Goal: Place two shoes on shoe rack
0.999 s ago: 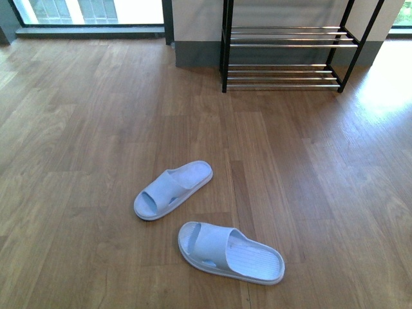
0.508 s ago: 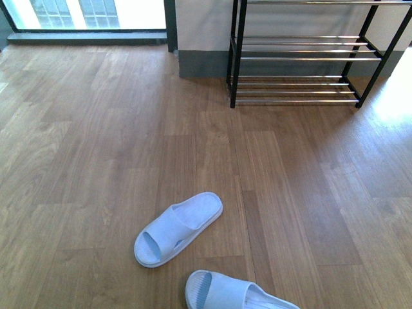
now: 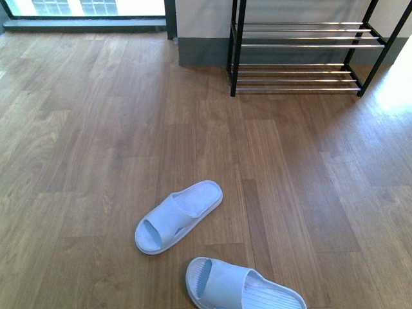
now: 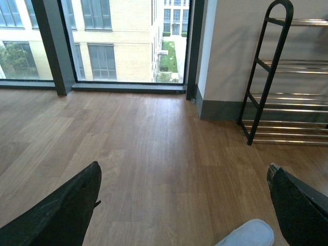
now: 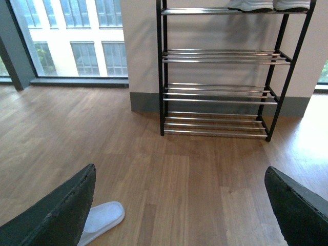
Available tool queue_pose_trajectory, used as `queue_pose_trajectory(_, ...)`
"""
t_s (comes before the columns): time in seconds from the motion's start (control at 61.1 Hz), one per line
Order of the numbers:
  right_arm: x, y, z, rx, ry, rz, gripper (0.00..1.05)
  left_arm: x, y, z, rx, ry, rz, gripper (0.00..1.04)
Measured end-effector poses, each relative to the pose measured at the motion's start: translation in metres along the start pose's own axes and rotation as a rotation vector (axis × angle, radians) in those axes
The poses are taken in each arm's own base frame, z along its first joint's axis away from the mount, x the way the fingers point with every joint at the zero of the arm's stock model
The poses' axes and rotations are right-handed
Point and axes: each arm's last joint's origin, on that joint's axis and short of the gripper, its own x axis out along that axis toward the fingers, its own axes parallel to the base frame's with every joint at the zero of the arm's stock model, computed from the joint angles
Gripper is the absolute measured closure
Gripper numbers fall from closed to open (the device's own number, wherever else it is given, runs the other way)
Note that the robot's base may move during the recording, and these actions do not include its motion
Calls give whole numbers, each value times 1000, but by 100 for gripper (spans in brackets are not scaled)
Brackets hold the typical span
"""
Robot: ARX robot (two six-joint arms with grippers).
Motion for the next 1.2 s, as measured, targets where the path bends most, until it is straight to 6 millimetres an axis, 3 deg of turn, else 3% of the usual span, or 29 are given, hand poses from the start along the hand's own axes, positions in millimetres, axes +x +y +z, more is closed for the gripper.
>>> queue_pose_trajectory(0.147,1,0,-2,-15,36,-33,9,0,0,0,0,0,0,9)
queue_pose_trajectory(0.278,17,-4,-9,-83,128,-26,9,0,0,0,0,0,0,9)
queue_pose_trajectory(0.377,39,-9,-16,-144,171,11,9,0,0,0,0,0,0,9)
queue_pose_trajectory(0.524,88,-12,-46,-238,278,67,9,0,0,0,0,0,0,9)
queue_pose_trajectory(0.622,122,-12,-78,-289,348,105,9,0,0,0,0,0,0,9)
queue_pose_trajectory(0.704,144,-11,-122,-323,455,144,9,0,0,0,0,0,0,9)
queue_pose_trajectory(0.901,161,3,-224,-407,684,289,9,0,0,0,0,0,0,9)
queue_pose_trajectory(1.048,169,14,-272,-441,735,357,9,0,0,0,0,0,0,9)
queue_pose_trajectory(1.195,172,30,-302,-456,757,424,9,0,0,0,0,0,0,9)
